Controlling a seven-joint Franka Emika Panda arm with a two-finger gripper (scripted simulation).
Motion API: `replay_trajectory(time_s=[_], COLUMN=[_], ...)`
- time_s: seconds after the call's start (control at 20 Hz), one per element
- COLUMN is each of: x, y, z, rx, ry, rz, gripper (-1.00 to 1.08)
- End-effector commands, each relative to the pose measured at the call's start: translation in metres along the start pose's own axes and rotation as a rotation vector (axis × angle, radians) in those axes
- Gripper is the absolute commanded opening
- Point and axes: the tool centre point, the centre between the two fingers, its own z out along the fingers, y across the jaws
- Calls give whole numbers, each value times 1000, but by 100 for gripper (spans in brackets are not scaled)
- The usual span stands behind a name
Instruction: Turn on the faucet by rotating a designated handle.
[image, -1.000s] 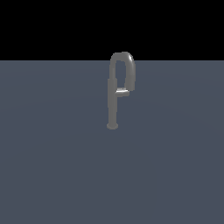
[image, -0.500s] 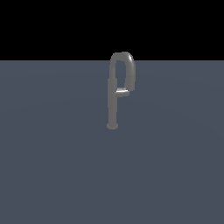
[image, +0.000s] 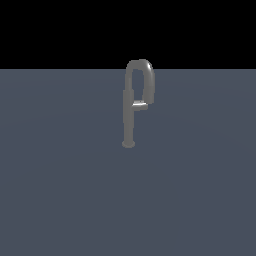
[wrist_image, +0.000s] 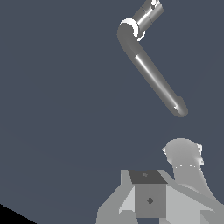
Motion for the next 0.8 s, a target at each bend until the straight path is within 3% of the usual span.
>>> replay_trajectory(time_s=[0.0, 0.75], x=[15, 108], y=[-2, -3], z=[0, 14], rx=[31, 230], ry=[-42, -309], rz=[32, 232], gripper=[-100, -100])
